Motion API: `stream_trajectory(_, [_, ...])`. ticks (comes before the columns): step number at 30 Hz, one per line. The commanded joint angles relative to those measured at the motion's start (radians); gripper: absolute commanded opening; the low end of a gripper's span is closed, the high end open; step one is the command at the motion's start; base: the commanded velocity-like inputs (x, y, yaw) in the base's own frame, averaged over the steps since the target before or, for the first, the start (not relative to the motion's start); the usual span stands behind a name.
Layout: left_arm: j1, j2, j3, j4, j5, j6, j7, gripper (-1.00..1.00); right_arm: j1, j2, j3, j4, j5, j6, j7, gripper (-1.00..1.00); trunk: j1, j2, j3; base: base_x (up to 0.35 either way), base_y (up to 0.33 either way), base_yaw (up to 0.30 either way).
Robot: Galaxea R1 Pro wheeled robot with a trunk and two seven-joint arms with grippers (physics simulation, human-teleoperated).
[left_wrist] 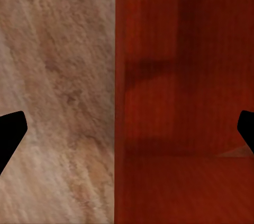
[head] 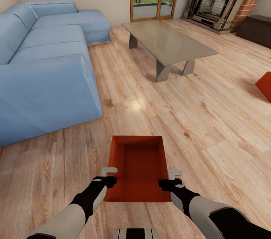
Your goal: Move the two storage containers from the living room to the garage. In the garage, place one container on the floor and stack the other container on top of it (either order is fine).
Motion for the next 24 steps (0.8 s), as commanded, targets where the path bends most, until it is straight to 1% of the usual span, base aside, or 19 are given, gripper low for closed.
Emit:
stream_trajectory(1, [0.0,0.001,-0.008,-0.002,0.008,0.006,0.008,1.0,-0.001,0.0,0.009,0.002,-0.01,-0.005,-0.002,1.0,0.0,0.0,-0.001,0.0,0.0,0.0])
stream_trajectory(10, [0.0,0.001,-0.008,-0.002,0.008,0.006,0.008,1.0,-0.001,0.0,0.009,0.002,-0.01,-0.005,-0.003,1.0,0.0,0.0,-0.001,0.0,0.0,0.0])
stream_trajectory(16, [0.0,0.001,-0.008,-0.002,0.008,0.006,0.008,1.0,-0.001,-0.008,0.007,0.001,-0.009,-0.004,-0.004,1.0,0.0,0.0,-0.001,0.0,0.0,0.0])
stream_trajectory(24, [0.0,0.001,-0.008,-0.002,0.008,0.006,0.008,1.0,-0.001,-0.008,0.007,0.001,-0.01,-0.004,-0.004,1.0,0.0,0.0,-0.001,0.0,0.0,0.0])
